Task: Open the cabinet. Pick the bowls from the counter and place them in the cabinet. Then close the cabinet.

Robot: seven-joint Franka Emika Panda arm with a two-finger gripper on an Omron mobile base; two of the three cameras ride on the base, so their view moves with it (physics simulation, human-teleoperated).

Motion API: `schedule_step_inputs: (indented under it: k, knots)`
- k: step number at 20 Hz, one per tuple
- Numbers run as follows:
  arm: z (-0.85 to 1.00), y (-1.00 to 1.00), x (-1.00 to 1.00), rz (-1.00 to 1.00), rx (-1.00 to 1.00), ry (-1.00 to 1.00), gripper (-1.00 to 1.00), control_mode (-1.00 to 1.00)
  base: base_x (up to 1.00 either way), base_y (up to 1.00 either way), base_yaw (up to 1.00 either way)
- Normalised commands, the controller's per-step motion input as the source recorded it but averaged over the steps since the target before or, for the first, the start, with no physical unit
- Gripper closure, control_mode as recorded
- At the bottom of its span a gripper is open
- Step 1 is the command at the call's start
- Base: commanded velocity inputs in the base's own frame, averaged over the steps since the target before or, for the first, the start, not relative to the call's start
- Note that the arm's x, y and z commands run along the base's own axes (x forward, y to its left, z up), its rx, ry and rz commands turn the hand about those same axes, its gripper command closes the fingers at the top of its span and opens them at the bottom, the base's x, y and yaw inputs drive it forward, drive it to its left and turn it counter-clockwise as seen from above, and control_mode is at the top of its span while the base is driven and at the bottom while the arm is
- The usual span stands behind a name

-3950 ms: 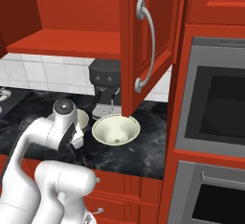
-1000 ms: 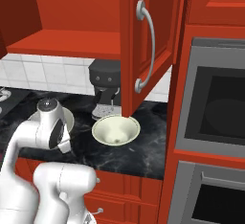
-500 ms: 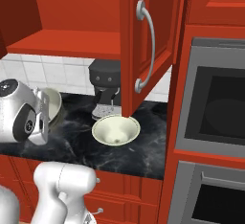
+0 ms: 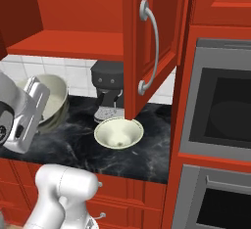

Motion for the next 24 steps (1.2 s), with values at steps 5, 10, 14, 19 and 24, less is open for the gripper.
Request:
schedule_step_inputs:
  k: [5, 10, 14, 19, 24]
  knots:
    - [1.0, -0.18, -0.3, -0.01, 0.06, -0.08, 1.0, -1.0, 0.0, 0.0, 0.0]
    - [0.89, -0.02, -0.01, 0.0, 0.0, -0.18, 1.0, -1.0, 0.0, 0.0, 0.0]
    - [0.52, 0.02, 0.06, 0.0, -0.01, -0.24, 1.0, -1.0, 0.0, 0.0, 0.0]
    - [0.05, 0.03, 0.25, 0.0, -0.07, -0.38, 1.0, -1.0, 0.0, 0.0, 0.0]
    - [0.0, 0.07, 0.46, 0.0, -0.01, -0.3, 1.0, -1.0, 0.0, 0.0, 0.0]
